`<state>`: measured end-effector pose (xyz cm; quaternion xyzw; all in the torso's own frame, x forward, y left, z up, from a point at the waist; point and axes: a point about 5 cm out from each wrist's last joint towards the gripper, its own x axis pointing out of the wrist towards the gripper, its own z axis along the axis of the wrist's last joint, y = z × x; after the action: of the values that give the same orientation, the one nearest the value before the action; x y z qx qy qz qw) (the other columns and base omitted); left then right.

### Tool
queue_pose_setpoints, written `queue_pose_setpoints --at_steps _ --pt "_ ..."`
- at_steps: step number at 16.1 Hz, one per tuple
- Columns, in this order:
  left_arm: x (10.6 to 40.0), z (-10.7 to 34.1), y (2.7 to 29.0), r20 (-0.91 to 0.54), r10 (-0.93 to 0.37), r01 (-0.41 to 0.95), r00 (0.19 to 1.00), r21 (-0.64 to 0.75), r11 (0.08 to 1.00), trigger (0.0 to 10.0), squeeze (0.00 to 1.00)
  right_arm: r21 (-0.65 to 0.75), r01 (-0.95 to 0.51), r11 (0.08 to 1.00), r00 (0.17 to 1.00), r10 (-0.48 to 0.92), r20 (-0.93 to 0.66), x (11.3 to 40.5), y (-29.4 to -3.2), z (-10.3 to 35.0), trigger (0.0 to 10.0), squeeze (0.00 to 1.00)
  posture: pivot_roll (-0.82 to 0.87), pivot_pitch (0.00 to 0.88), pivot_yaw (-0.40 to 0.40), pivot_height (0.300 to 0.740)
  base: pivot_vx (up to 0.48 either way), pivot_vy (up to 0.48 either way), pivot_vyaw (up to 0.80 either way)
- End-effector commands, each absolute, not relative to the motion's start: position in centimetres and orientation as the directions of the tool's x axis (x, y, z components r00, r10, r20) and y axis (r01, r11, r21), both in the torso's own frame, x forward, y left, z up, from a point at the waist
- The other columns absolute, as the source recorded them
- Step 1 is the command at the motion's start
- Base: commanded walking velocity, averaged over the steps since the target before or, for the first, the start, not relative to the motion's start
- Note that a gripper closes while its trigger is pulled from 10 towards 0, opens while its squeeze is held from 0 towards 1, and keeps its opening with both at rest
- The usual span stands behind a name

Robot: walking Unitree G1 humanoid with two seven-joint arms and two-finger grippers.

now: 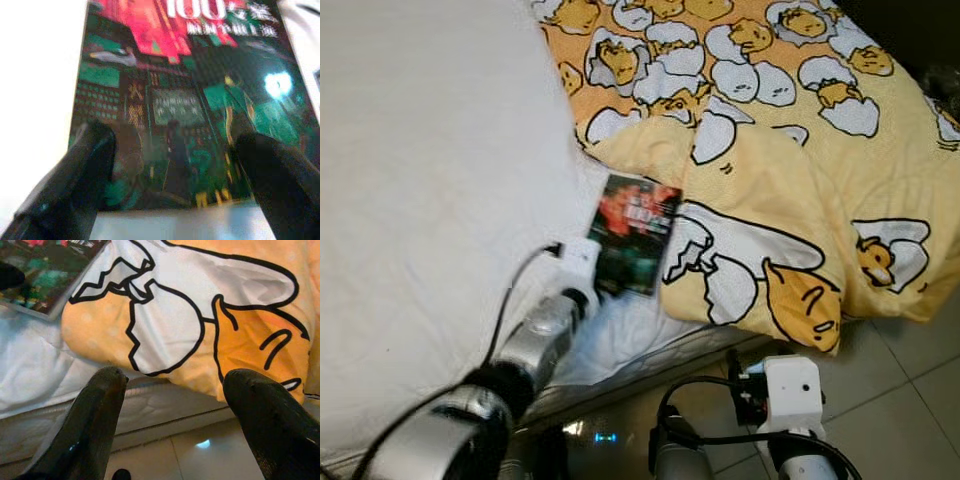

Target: Clean up the room

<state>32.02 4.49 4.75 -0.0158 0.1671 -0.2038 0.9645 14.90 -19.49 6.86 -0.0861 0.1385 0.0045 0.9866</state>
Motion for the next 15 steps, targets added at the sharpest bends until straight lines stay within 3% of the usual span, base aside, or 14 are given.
queue_pose_setpoints --at_steps 1,5,8,11,15 --pt "28.6 3.1 -0.2 -0.386 -0.543 0.483 0.746 -0.248 0.840 10.0 0.00 -0.172 -0.026 0.985 0.954 -0.026 -0.297 14.4 -20.1 6.4 10.0 0.00 -0.32 0.203 -0.021 0.740 0.000 0.000 0.00" --pt "29.6 5.5 0.6 -0.274 -0.490 0.461 0.828 -0.166 0.872 10.0 0.00 -0.174 -0.022 0.984 0.956 -0.030 -0.290 14.8 -20.1 6.4 10.0 0.00 -0.31 0.203 -0.020 0.740 0.000 0.000 0.00" --pt "32.9 9.2 3.9 -0.146 -0.376 0.354 0.915 -0.157 0.922 10.0 0.00 -0.168 -0.030 0.985 0.958 -0.020 -0.287 15.0 -19.9 6.3 10.0 0.00 -0.31 0.203 -0.025 0.740 0.000 0.000 0.00" --pt "33.8 9.0 5.5 -0.200 -0.330 0.294 0.922 -0.189 0.937 10.0 0.00 -0.170 -0.033 0.985 0.957 -0.018 -0.289 15.0 -20.0 6.3 10.0 0.00 -0.31 0.205 -0.030 0.740 0.000 0.000 0.00" --pt "33.9 8.7 5.6 -0.213 -0.325 0.286 0.921 -0.196 0.938 10.0 0.00 -0.171 -0.033 0.985 0.957 -0.018 -0.289 15.0 -20.0 6.3 10.0 0.00 -0.31 0.205 -0.030 0.740 0.000 0.000 0.00"
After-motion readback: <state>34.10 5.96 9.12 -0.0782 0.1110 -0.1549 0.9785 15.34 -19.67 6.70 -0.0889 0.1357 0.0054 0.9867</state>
